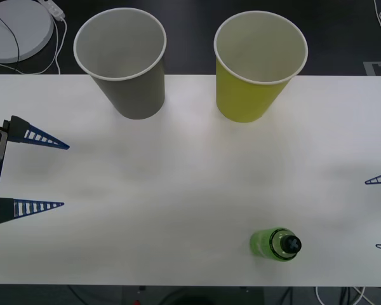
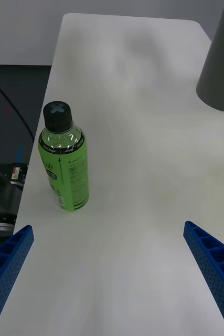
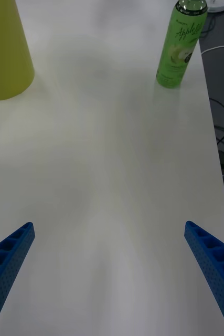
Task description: Put the can into the green bin and the plastic bottle into the gray bin
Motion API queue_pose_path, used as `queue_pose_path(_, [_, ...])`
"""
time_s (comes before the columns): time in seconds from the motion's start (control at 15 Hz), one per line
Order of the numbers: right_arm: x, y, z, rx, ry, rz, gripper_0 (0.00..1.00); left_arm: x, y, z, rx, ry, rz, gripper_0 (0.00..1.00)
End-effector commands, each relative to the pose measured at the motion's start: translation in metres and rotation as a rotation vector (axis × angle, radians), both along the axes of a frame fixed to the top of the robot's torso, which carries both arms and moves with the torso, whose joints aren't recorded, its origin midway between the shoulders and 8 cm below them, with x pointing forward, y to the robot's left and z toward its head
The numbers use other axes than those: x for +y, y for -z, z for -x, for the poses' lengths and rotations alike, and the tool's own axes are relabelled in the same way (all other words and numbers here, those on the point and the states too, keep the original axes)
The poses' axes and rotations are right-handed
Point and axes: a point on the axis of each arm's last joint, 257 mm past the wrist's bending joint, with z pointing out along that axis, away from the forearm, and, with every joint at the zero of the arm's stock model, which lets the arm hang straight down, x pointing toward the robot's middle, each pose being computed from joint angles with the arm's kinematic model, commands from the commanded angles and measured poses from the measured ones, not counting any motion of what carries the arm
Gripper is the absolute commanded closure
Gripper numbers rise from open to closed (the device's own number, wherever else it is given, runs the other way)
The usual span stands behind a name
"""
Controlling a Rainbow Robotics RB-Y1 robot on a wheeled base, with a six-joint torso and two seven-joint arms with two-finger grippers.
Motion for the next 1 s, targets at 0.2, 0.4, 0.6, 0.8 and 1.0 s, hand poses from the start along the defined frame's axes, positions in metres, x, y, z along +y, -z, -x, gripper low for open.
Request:
queue_pose_path(0.2, [-0.012,0.029,0.006,0.02,0.027,-0.013,0.0,0.0,0.0,0.0,0.0,0.0,0.0,0.0])
queue_pose_path(0.4, [-0.008,0.044,0.007,0.034,0.042,-0.034,0.0,0.0,0.0,0.0,0.0,0.0,0.0,0.0])
queue_pose_path(0.6, [0.003,0.061,0.005,0.041,0.051,-0.066,0.0,0.0,0.0,0.0,0.0,0.0,0.0,0.0])
queue_pose_path(0.8, [0.014,0.079,0.004,0.052,0.048,-0.089,0.0,0.0,0.0,0.0,0.0,0.0,0.0,0.0])
queue_pose_path(1.0, [0.023,0.092,0.002,0.049,0.046,-0.112,0.0,0.0,0.0,0.0,0.0,0.0,0.0,0.0])
